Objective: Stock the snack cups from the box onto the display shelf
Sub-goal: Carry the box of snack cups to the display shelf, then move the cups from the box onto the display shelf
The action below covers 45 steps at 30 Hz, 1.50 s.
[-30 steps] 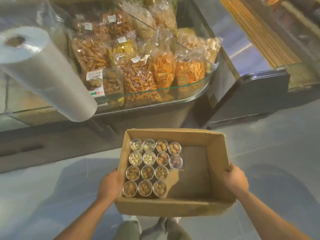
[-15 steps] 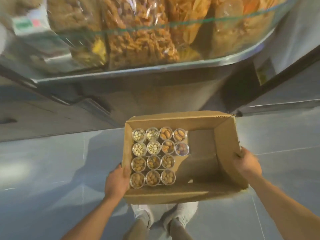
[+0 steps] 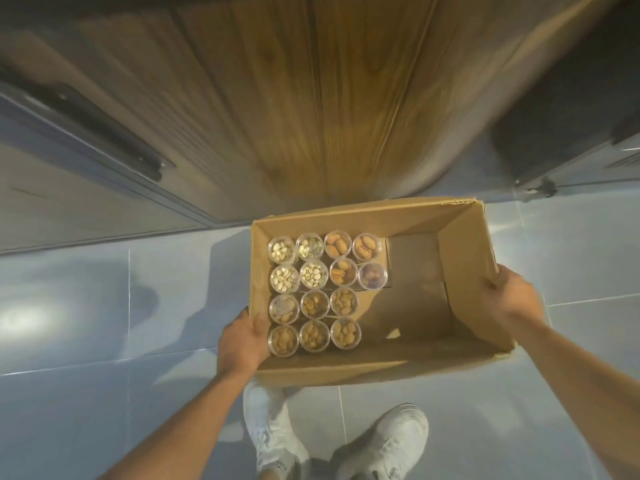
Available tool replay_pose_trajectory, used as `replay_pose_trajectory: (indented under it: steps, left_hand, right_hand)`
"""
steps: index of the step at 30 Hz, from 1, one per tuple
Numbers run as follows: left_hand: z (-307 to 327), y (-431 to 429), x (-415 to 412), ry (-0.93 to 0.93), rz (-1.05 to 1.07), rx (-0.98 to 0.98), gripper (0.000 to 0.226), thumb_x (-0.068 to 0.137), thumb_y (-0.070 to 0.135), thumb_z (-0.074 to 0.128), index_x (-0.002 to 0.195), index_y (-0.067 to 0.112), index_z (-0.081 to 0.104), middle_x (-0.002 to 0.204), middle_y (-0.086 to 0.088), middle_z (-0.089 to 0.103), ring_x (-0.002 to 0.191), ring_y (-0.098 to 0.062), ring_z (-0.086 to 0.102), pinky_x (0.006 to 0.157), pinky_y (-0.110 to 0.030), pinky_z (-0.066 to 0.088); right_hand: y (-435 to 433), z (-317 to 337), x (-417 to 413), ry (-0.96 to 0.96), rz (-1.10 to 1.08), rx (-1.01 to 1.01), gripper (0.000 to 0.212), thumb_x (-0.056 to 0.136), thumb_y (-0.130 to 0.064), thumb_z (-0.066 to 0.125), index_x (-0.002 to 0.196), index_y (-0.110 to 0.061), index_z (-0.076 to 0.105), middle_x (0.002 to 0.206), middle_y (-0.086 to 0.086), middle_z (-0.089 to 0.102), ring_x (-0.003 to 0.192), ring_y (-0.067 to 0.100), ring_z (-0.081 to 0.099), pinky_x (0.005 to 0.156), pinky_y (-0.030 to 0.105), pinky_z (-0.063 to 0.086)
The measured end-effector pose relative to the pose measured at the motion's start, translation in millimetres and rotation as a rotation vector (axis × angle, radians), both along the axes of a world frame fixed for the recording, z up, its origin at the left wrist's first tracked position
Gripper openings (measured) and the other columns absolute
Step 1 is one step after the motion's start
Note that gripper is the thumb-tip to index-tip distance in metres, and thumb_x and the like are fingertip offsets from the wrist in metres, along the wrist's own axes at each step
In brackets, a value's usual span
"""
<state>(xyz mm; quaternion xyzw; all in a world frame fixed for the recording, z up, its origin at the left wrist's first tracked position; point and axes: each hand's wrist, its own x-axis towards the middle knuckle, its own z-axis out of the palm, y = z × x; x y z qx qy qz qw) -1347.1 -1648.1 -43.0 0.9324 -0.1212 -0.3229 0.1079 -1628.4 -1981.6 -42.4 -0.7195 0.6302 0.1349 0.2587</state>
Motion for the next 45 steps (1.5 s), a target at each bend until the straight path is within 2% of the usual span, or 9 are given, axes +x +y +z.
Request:
replay_pose_trajectory:
  steps: [10, 18, 22, 29, 33, 36, 39, 41, 45]
  left_hand:
    - [-59, -9, 12, -0.019, -0.029, -0.031, 0.035, 0.109, 0.033, 0.043, 0.126, 0.010, 0.062, 0.119, -0.016, 0.071, 0.111, -0.041, 0.063, 0.090, -0.043, 0.047]
    - [-78, -7, 12, -0.019, 0.012, -0.051, 0.035, 0.109, 0.034, 0.044, 0.126, 0.010, 0.062, 0.114, -0.015, 0.072, 0.107, -0.041, 0.064, 0.086, -0.041, 0.047]
    - [-79, -5, 9, 0.008, 0.052, -0.072, 0.033, 0.109, 0.033, 0.045, 0.126, 0.011, 0.062, 0.112, -0.015, 0.072, 0.105, -0.041, 0.064, 0.085, -0.042, 0.048]
    - [-66, -8, 17, 0.149, 0.012, -0.038, 0.034, 0.109, 0.031, 0.042, 0.134, 0.012, 0.055, 0.120, -0.014, 0.068, 0.111, -0.038, 0.062, 0.094, -0.045, 0.051]
    - [-45, -14, 31, 0.177, -0.020, -0.040, 0.031, 0.107, 0.035, 0.045, 0.134, 0.022, 0.054, 0.116, -0.008, 0.071, 0.101, -0.031, 0.066, 0.091, -0.046, 0.055]
    - [-23, -24, 38, 0.176, -0.024, -0.067, 0.040, 0.105, 0.035, 0.050, 0.144, 0.028, 0.046, 0.133, -0.002, 0.066, 0.112, -0.029, 0.066, 0.096, -0.045, 0.054]
    - [-10, -35, 41, 0.055, -0.129, -0.061, 0.048, 0.103, 0.029, 0.054, 0.149, 0.024, 0.043, 0.148, -0.002, 0.053, 0.132, -0.027, 0.051, 0.104, -0.045, 0.046]
    - [-3, -44, 41, -0.051, -0.246, -0.049, 0.051, 0.101, 0.025, 0.056, 0.150, 0.021, 0.043, 0.148, -0.003, 0.050, 0.136, -0.027, 0.045, 0.105, -0.046, 0.044]
    - [-11, -65, 34, -0.143, -0.520, -0.067, 0.056, 0.098, 0.028, 0.060, 0.151, 0.024, 0.043, 0.146, 0.002, 0.052, 0.134, -0.023, 0.045, 0.103, -0.042, 0.045]
  right_hand:
    - [-13, -52, 12, 0.004, -0.029, -0.019, 0.025, 0.098, -0.024, 0.052, 0.118, -0.013, 0.061, 0.091, 0.013, 0.060, 0.083, 0.038, 0.055, 0.074, 0.042, 0.049]
    - [-11, -73, 15, -0.009, -0.052, -0.032, 0.021, 0.098, -0.025, 0.051, 0.114, -0.013, 0.059, 0.089, 0.012, 0.059, 0.081, 0.038, 0.053, 0.073, 0.040, 0.045]
    - [-8, -73, 12, 0.001, -0.045, -0.012, 0.024, 0.099, -0.026, 0.050, 0.116, -0.012, 0.059, 0.090, 0.012, 0.061, 0.082, 0.039, 0.054, 0.072, 0.041, 0.047]
    - [-9, -57, 18, -0.065, -0.088, 0.102, 0.035, 0.095, -0.025, 0.049, 0.124, -0.008, 0.058, 0.098, 0.011, 0.060, 0.087, 0.035, 0.054, 0.075, 0.037, 0.043]
    - [-5, -38, 21, -0.068, -0.119, 0.124, 0.041, 0.096, -0.019, 0.054, 0.136, -0.007, 0.053, 0.112, 0.016, 0.065, 0.093, 0.039, 0.057, 0.080, 0.039, 0.047]
    - [1, -23, 25, -0.105, -0.163, 0.112, 0.050, 0.093, -0.018, 0.060, 0.141, -0.009, 0.049, 0.124, 0.017, 0.067, 0.106, 0.044, 0.063, 0.087, 0.044, 0.052]
    - [10, -5, 32, -0.198, -0.160, -0.019, 0.052, 0.087, -0.010, 0.067, 0.137, -0.008, 0.053, 0.127, 0.015, 0.066, 0.111, 0.040, 0.062, 0.093, 0.045, 0.052]
    - [19, 2, 38, -0.238, -0.051, -0.117, 0.051, 0.084, -0.006, 0.070, 0.133, -0.010, 0.058, 0.125, 0.012, 0.064, 0.114, 0.036, 0.059, 0.095, 0.044, 0.051]
    - [42, -10, 53, -0.237, 0.136, 0.040, 0.051, 0.088, -0.016, 0.073, 0.137, -0.018, 0.058, 0.131, 0.005, 0.060, 0.124, 0.027, 0.056, 0.101, 0.038, 0.047]
